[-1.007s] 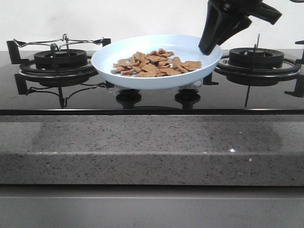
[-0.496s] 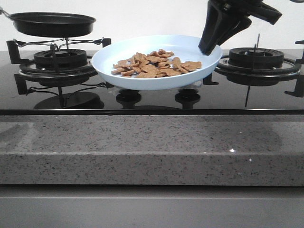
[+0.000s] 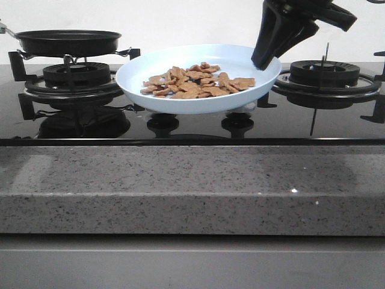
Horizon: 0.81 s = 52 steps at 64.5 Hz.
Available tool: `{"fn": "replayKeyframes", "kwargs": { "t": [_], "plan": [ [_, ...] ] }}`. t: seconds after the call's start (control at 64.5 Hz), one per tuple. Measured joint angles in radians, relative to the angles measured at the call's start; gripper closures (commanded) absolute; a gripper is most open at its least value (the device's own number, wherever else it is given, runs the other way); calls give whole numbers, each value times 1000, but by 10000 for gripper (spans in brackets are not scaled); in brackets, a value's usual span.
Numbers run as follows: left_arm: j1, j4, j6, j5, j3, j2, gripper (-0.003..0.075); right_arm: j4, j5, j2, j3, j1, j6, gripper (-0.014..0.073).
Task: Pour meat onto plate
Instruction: 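Lower the empty pan back onto its burner with the left gripper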
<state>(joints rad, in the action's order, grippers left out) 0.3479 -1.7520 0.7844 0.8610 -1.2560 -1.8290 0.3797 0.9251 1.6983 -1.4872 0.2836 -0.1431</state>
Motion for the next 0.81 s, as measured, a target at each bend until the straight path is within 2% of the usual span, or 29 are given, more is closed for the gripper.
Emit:
{"fn": "replayKeyframes", "kwargs": {
  "t": [0.17,0.263,0.434,0.604,0.682,0.806],
  "plan": [
    [-9,0,0,0,0,0,566,0,0,0,0,0,0,654],
    [-13,-2,-1,1,0,0,540,0,1,0,0,0,0,654],
    [-15,8,-2,20,0,0,527,0,1,0,0,0,0,654],
    [-15,80,-3,33,0,0,515,0,1,0,0,0,0,654],
    [-15,93,-3,39,0,0,465,0,1,0,0,0,0,654],
    [-15,107,-3,41,0,0,335,0,1,0,0,0,0,654]
  ]
}}
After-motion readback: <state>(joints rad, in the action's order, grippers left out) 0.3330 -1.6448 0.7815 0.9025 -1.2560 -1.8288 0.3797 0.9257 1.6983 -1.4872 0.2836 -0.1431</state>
